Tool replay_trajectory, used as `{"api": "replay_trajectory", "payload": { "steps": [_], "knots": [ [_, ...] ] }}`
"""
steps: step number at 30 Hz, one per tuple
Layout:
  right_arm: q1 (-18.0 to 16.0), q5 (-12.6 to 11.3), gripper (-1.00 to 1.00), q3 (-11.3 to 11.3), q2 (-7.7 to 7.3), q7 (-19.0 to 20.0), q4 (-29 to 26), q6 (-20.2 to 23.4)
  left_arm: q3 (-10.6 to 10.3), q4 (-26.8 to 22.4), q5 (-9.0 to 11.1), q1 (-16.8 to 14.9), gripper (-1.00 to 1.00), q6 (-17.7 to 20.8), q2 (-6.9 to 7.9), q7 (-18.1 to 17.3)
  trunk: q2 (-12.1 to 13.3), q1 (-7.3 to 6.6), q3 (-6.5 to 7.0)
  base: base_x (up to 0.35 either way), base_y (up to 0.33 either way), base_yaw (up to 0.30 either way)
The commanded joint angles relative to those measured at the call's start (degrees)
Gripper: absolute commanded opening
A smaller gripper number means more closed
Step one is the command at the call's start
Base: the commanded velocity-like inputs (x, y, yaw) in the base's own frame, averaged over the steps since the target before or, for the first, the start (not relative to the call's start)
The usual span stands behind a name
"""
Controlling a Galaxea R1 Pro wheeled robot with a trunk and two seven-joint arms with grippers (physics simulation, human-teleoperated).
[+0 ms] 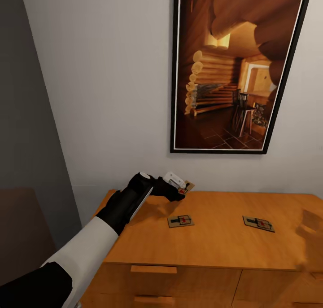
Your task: Take the four mousetraps from the cabinet in the bathroom and place them on the bathroom floor. Make sure all four end up on the same floor surface, and ensure that at least two of them are either under or directly next to the same bathroom sink.
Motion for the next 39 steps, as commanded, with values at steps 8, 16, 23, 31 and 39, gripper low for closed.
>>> {"api": "replay_trajectory", "payload": {
  "steps": [8,16,23,31,39],
  "knots": [
    [-0.1,-0.6,-1.0,0.1,0.01,-0.5,-0.1,0.2,0.1,0.0,-0.6,0.0,-1.0,1.6,-0.01,-0.3,0.0,-0.03,-0.07,-0.336,0.0,0.0],
    [-0.1,-0.7,-1.0,0.8,0.02,-0.5,-0.3,0.2,0.1,0.1,-0.6,0.0,-1.0,1.7,0.06,-0.3,0.0,-0.03,-0.07,-0.344,0.0,0.0],
    [0.1,-0.7,-1.0,10.6,1.28,-0.7,-0.5,0.2,0.2,0.2,-0.5,0.0,-1.0,1.7,0.14,-0.1,0.0,-0.03,-0.07,-0.25,0.0,0.0],
    [0.2,-0.6,-1.0,24.2,12.66,-2.8,-0.8,0.2,0.4,0.1,-0.3,0.0,-1.0,1.7,0.18,0.0,0.0,-0.03,-0.07,-0.026,0.0,0.0],
    [0.3,-0.1,-1.0,31.9,18.59,-4.6,-0.8,0.2,4.9,0.2,0.6,0.0,-1.0,1.7,0.33,0.0,0.0,-0.03,-0.07,-0.001,0.0,0.0]
  ]
}}
